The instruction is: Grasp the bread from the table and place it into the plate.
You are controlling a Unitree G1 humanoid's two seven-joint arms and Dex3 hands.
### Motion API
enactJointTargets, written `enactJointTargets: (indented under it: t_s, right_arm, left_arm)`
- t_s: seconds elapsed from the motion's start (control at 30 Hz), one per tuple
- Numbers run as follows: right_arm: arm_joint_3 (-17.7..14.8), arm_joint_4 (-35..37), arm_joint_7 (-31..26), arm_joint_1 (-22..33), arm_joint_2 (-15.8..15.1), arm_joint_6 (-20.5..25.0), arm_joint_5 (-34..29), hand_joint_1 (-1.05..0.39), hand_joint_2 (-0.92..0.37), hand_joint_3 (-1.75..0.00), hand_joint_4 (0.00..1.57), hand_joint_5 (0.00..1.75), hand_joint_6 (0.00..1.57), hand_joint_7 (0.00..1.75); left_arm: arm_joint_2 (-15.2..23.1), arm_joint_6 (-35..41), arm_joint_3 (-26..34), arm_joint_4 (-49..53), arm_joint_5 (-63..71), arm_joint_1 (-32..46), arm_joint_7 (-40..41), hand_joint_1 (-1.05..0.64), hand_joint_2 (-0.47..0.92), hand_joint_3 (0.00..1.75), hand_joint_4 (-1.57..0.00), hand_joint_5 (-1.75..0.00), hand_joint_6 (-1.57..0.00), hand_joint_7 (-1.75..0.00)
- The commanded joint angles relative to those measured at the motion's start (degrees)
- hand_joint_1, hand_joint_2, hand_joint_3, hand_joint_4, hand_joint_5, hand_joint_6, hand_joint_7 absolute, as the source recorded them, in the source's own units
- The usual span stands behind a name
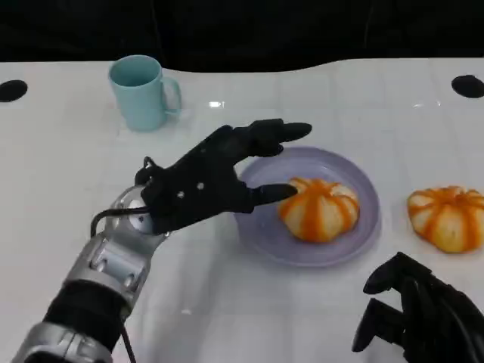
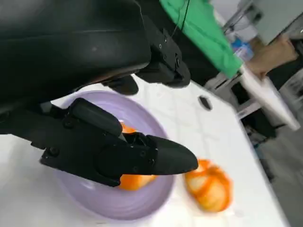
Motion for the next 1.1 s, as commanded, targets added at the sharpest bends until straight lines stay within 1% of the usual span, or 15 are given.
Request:
enactJointTargets:
  t_s: [0.03,0.1,0.17,0.2,0.23,0.3,0.33,0.4,0.47,0.5,0.53,0.6,0.77,0.97,1.1]
  right_arm:
    - [-0.4,-0.2,0.1,0.0,-0.7,0.2,0.4,-0.52,-0.92,-0.51,0.59,1.75,0.36,1.73]
    - [-0.5,0.1,0.3,-0.3,-0.8,0.0,0.3,-0.52,-0.92,-0.51,0.59,1.75,0.36,1.73]
    - [-0.5,0.7,0.5,-0.6,-0.9,-0.3,0.1,-0.53,-0.92,-0.51,0.6,1.75,0.36,1.73]
    - [-0.5,0.8,0.5,-0.7,-0.9,-0.4,0.0,-0.52,-0.92,-0.51,0.6,1.75,0.37,1.73]
    - [-0.5,0.8,0.5,-0.7,-0.9,-0.5,-0.1,-0.52,-0.92,-0.51,0.6,1.75,0.37,1.73]
    - [-0.5,1.0,0.6,-0.8,-1.0,-0.6,-0.1,-0.52,-0.92,-0.51,0.61,1.75,0.37,1.73]
    - [-0.6,1.1,0.7,-0.9,-1.0,-0.7,-0.1,-0.52,-0.92,-0.51,0.61,1.75,0.38,1.73]
    - [-0.6,1.3,0.9,-0.9,-1.0,-0.8,-0.1,-0.52,-0.92,-0.5,0.62,1.75,0.39,1.73]
    - [-0.6,1.4,1.0,-1.0,-1.0,-0.9,-0.1,-0.52,-0.92,-0.5,0.62,1.75,0.39,1.73]
    - [-0.7,1.4,1.1,-0.9,-0.9,-1.0,0.1,-0.52,-0.92,-0.5,0.62,1.75,0.39,1.73]
    - [-0.8,1.4,1.1,-0.9,-0.9,-0.9,0.2,-0.52,-0.92,-0.5,0.62,1.75,0.4,1.73]
    - [-0.8,1.2,1.0,-0.8,-0.9,-0.7,0.3,-0.52,-0.92,-0.5,0.62,1.75,0.4,1.73]
    - [-0.8,0.9,0.8,-0.7,-0.9,-0.5,0.3,-0.52,-0.92,-0.49,0.61,1.75,0.39,1.71]
    - [-0.6,0.9,1.0,-0.7,-1.1,-0.7,0.0,-0.52,-0.92,-0.5,0.61,1.75,0.39,1.72]
    - [-0.6,0.9,0.8,-0.7,-0.9,-0.5,0.2,-0.53,-0.92,-0.49,0.62,1.75,0.39,1.71]
  left_arm:
    - [-0.9,-1.3,2.8,-3.0,-5.0,3.9,-0.9,-0.61,0.92,0.29,-0.3,-1.17,-0.65,-0.27]
    - [-1.7,-1.2,3.8,-4.7,-7.2,6.0,-0.8,-0.59,0.92,0.29,-0.32,-1.2,-0.67,-0.29]
    - [-2.7,-1.1,5.4,-7.7,-10.1,9.4,-0.5,-0.53,0.92,0.31,-0.35,-1.27,-0.59,-0.57]
    - [-2.9,-0.9,5.8,-8.9,-10.9,10.6,-0.4,-0.52,0.92,0.32,-0.36,-1.32,-0.53,-0.75]
    - [-2.9,-0.6,6.0,-9.7,-11.1,11.1,-0.4,-0.52,0.92,0.32,-0.37,-1.34,-0.5,-0.82]
    - [-3.1,-0.7,6.6,-11.4,-12.3,12.6,-0.8,-0.52,0.92,0.33,-0.37,-1.35,-0.48,-0.88]
    - [-3.3,-0.9,7.0,-12.4,-13.2,13.7,-1.0,-0.53,0.92,0.33,-0.4,-1.42,-0.47,-1.02]
    - [-3.3,-1.0,7.5,-13.7,-14.3,14.9,-1.3,-0.55,0.92,0.34,-0.42,-1.47,-0.45,-1.14]
    - [-3.3,-0.7,7.5,-14.1,-14.5,15.1,-1.4,-0.55,0.92,0.34,-0.43,-1.49,-0.44,-1.17]
    - [-3.9,0.2,8.1,-16.2,-15.8,17.3,-0.7,-0.55,0.92,0.34,-0.43,-1.49,-0.44,-1.18]
    - [-4.5,1.2,8.7,-18.3,-17.1,19.4,-0.3,-0.58,0.92,0.35,-0.51,-1.56,-0.5,-1.29]
    - [-5.5,3.0,9.4,-21.7,-19.5,22.6,-0.1,-0.59,0.92,0.36,-0.56,-1.61,-0.53,-1.38]
    - [-7.2,6.7,10.5,-26.9,-26.9,27.6,-3.3,-0.59,0.92,0.34,-0.59,-1.73,-0.55,-1.46]
    - [-8.2,7.5,11.3,-28.6,-31.1,32.1,-5.3,-0.62,0.92,0.36,-0.7,-1.75,-0.54,-1.64]
    - [-8.2,9.9,11.9,-30.7,-33.3,35.1,-6.2,-0.61,0.92,0.36,-0.73,-1.75,-0.54,-1.72]
